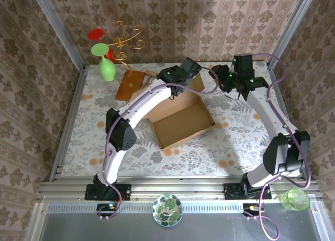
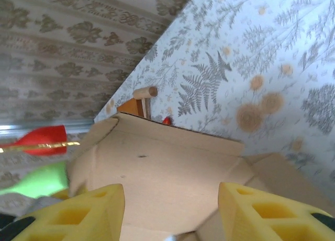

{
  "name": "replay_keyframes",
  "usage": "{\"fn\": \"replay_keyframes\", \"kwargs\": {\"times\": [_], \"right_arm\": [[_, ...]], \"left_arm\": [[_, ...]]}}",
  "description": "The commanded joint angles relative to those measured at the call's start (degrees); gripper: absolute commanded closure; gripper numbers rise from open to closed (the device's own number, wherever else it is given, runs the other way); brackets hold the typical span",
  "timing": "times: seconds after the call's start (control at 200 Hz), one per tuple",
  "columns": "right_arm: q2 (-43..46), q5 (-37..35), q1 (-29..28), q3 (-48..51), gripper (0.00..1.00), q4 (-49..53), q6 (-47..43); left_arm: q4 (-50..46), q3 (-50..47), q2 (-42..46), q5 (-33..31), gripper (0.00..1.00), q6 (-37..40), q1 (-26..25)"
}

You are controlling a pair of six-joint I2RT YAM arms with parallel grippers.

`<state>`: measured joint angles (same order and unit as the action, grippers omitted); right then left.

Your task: Fold the paper box

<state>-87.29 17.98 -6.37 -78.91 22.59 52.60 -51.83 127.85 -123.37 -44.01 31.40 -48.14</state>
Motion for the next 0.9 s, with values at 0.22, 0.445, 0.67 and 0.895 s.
{"fn": "replay_keyframes", "kwargs": {"times": [0.22, 0.445, 0.67, 0.895], "right_arm": [[0.4, 16.6, 3.1, 16.9, 0.44, -28.6, -41.9], [-4.4, 19.2, 0.2, 8.5, 0.41, -19.5, -58.5], [-8.6, 16.3, -3.3, 4.6, 0.44, -15.2, -63.9], [-10.4, 14.2, -3.9, 3.8, 0.51, -15.6, -65.0]], "left_arm": [[4.8, -6.1, 7.4, 9.0, 1.00, 8.7, 1.6], [4.8, -8.1, 8.8, 10.9, 1.00, 8.6, 1.6], [4.5, -8.6, 9.4, 11.1, 1.00, 8.4, 1.0], [4.4, -9.1, 9.9, 10.7, 1.00, 8.5, 0.4]]}}
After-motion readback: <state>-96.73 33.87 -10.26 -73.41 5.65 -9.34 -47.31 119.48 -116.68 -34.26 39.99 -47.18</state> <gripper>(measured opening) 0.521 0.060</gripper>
